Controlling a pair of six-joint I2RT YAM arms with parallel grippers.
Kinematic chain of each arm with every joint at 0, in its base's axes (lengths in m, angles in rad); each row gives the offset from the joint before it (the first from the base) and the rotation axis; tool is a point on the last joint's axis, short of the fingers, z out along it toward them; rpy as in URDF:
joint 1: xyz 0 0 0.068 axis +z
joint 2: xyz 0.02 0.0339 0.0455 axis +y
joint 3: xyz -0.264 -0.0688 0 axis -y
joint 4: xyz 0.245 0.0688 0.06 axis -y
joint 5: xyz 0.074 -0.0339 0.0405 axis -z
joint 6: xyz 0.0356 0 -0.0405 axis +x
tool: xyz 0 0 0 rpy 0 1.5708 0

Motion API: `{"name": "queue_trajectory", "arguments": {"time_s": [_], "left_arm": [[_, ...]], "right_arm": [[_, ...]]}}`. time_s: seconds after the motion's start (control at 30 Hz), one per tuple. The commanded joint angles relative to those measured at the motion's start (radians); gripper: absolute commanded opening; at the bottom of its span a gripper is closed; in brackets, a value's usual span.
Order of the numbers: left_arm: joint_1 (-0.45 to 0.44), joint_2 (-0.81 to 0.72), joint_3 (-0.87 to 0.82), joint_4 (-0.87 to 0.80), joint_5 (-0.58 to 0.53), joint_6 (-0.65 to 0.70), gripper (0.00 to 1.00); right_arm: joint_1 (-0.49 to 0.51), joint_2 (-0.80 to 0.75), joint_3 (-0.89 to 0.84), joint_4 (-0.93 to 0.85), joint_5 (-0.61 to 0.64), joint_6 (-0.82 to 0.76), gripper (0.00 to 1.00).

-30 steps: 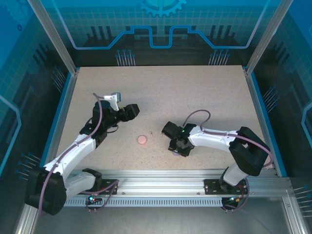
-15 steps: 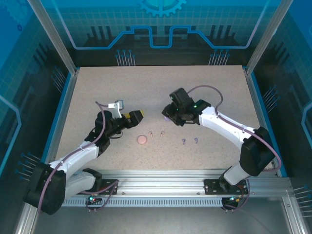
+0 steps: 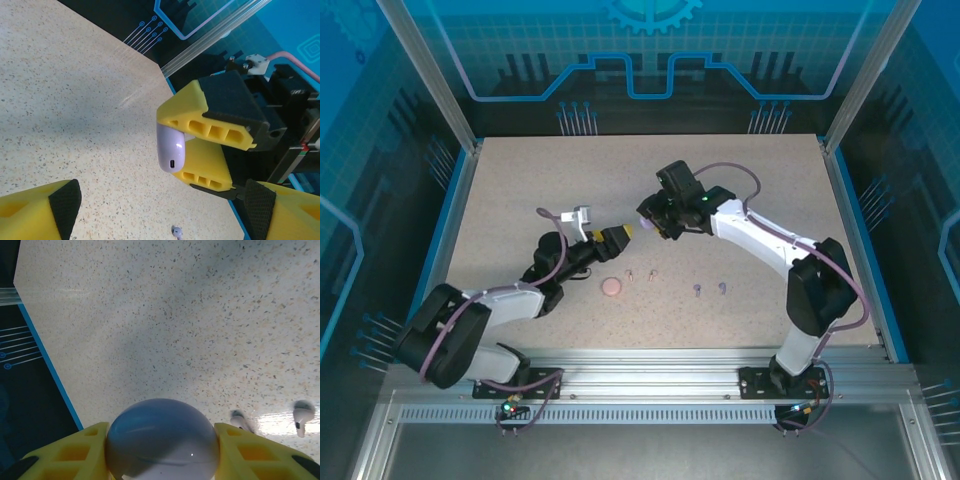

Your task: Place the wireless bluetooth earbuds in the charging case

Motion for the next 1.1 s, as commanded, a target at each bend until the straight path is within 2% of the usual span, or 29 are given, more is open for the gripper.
{"name": "queue_trajectory", "arguments": {"time_s": [0.0,0.13,0.5,0.83,1.07], "left_arm": [[-0.025,0.052,-0.002,0.154,-0.047,0.004,0.86],[-0.046,0.106,0.006,0.204,-0.077,0.021,0.83],[-0.069,0.26,0.062,0.318,-0.093,0.0,0.63],[-0.07,0.314,0.121,0.322,-0.1,0.0,0.6],[-0.07,0.354,0.146,0.34,-0.1,-0.007,0.49]], "right_arm": [[0.015,0.024,0.042,0.022,-0.022,0.044,0.4],[0.023,0.036,0.054,0.023,-0.019,0.052,0.4],[0.026,0.049,0.055,0.033,-0.03,0.053,0.4],[0.022,0.05,0.046,0.034,-0.04,0.047,0.4],[0.021,0.044,0.038,0.039,-0.046,0.044,0.4]]}}
